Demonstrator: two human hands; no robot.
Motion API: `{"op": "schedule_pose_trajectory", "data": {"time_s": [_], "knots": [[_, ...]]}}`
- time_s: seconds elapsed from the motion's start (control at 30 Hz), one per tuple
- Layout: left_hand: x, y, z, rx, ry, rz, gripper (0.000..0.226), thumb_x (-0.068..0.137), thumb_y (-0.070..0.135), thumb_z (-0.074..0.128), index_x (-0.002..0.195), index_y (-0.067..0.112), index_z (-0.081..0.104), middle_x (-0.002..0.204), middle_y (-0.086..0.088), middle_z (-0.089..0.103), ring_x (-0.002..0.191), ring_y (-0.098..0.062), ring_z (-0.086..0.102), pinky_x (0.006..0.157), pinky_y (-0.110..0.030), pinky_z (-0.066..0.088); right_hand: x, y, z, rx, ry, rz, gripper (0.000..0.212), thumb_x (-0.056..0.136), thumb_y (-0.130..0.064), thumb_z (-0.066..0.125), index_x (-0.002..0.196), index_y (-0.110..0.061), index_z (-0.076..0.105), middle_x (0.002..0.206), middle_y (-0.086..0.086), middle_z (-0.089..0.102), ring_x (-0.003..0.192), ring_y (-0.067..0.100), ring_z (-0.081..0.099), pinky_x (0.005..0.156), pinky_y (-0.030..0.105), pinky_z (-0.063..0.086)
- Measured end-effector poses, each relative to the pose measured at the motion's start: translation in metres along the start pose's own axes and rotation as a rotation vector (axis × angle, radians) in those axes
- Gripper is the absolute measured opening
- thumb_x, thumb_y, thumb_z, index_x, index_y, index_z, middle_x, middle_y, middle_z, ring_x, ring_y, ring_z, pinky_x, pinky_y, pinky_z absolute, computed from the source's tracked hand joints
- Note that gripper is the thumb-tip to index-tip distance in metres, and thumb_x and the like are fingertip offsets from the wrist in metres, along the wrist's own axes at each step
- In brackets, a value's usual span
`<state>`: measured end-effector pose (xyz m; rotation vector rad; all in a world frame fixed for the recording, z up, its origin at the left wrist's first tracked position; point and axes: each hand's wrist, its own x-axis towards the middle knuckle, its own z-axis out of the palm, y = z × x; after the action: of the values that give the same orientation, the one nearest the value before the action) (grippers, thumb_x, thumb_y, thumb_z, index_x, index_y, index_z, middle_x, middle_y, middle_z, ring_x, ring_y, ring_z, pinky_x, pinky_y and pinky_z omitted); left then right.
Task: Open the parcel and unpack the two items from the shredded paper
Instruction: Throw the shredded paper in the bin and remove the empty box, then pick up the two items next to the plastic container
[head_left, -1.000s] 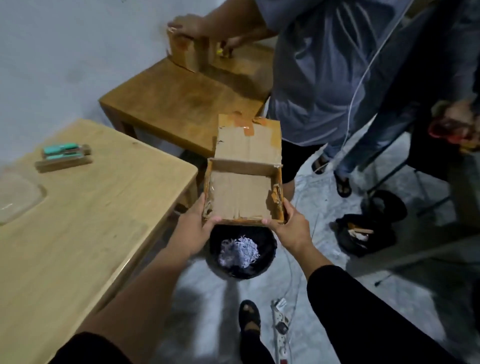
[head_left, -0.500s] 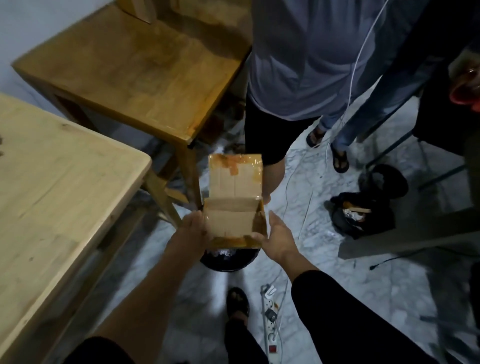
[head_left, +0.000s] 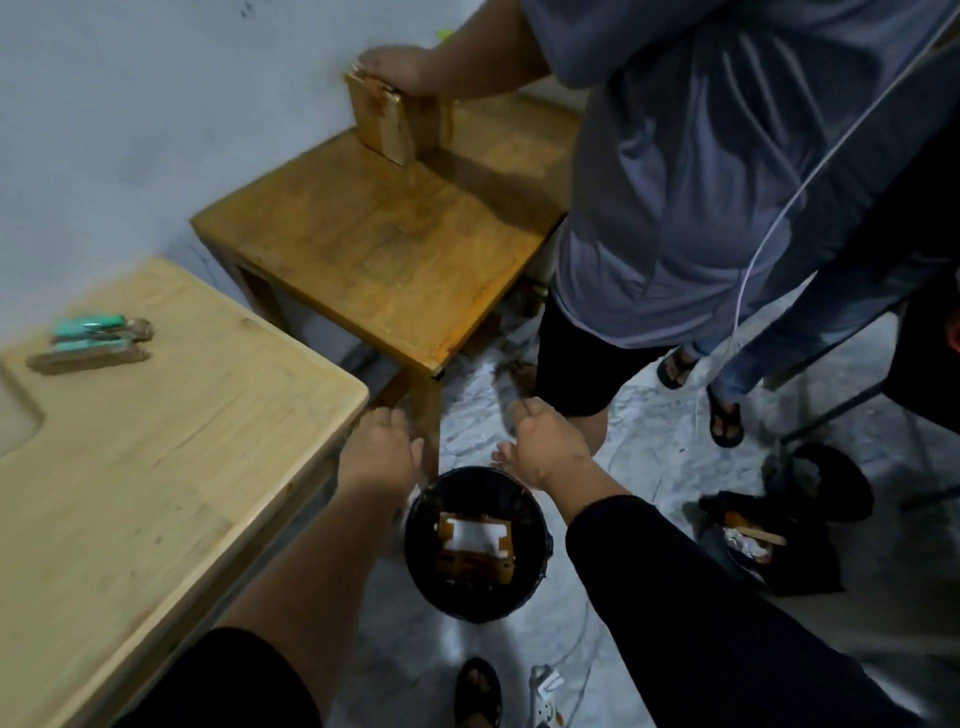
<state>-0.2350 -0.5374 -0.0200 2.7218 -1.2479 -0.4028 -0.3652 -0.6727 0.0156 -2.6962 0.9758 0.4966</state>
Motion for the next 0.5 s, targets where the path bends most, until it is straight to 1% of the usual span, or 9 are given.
{"op": "schedule_pose_trajectory", "data": {"time_s": [0.07,0.2,0.27,0.4,0.5], "knots": [[0.002,-0.001,-0.037,-0.024,0.071,-0.069,0.036,0.093,0.032,0.042,0.117,0.005,0.044,0.119,-0.017,0.05,0.112,-0.031,0.046,0.091,-0.039,0.041,0.005,-0.015,-0.032,-0.044,0.043,-0.049,0.061,0.096,-0.037,0.041,0.143,-0.004,0.018,0.147,0.015,0.029,0.135,0.027,0.028,0.107,0.035,0.03],[0.002,-0.019,-0.1,-0.032,0.203,-0.143,0.037,0.093,0.033,0.042,0.116,0.004,0.045,0.119,-0.017,0.05,0.111,-0.03,0.047,0.09,-0.037,0.042,0.014,-0.051,-0.094,-0.033,0.16,-0.113,0.06,0.094,-0.04,0.044,0.139,-0.006,0.025,0.143,0.013,0.034,0.13,0.028,0.035,0.102,0.037,0.038],[0.0,-0.031,-0.128,-0.004,0.264,-0.18,0.037,0.094,0.033,0.041,0.116,0.004,0.044,0.119,-0.017,0.05,0.113,-0.03,0.046,0.09,-0.037,0.042,0.014,-0.071,-0.122,-0.05,0.203,-0.156,0.059,0.094,-0.04,0.043,0.14,-0.006,0.025,0.143,0.013,0.034,0.127,0.03,0.038,0.098,0.038,0.04],[-0.015,-0.061,-0.176,0.003,0.369,-0.268,0.038,0.094,0.034,0.041,0.118,0.004,0.042,0.121,-0.018,0.049,0.116,-0.031,0.044,0.09,-0.04,0.042,0.011,-0.114,-0.165,-0.069,0.322,-0.282,0.064,0.095,-0.036,0.042,0.145,-0.006,0.017,0.15,0.012,0.027,0.136,0.025,0.029,0.109,0.035,0.03],[-0.035,-0.089,-0.204,0.012,0.408,-0.356,0.04,0.095,0.033,0.039,0.121,0.002,0.04,0.123,-0.017,0.047,0.117,-0.031,0.043,0.09,-0.04,0.041,0.014,-0.152,-0.18,-0.042,0.355,-0.363,0.064,0.094,-0.037,0.045,0.144,-0.007,0.018,0.151,0.012,0.028,0.138,0.025,0.028,0.11,0.037,0.03]]}}
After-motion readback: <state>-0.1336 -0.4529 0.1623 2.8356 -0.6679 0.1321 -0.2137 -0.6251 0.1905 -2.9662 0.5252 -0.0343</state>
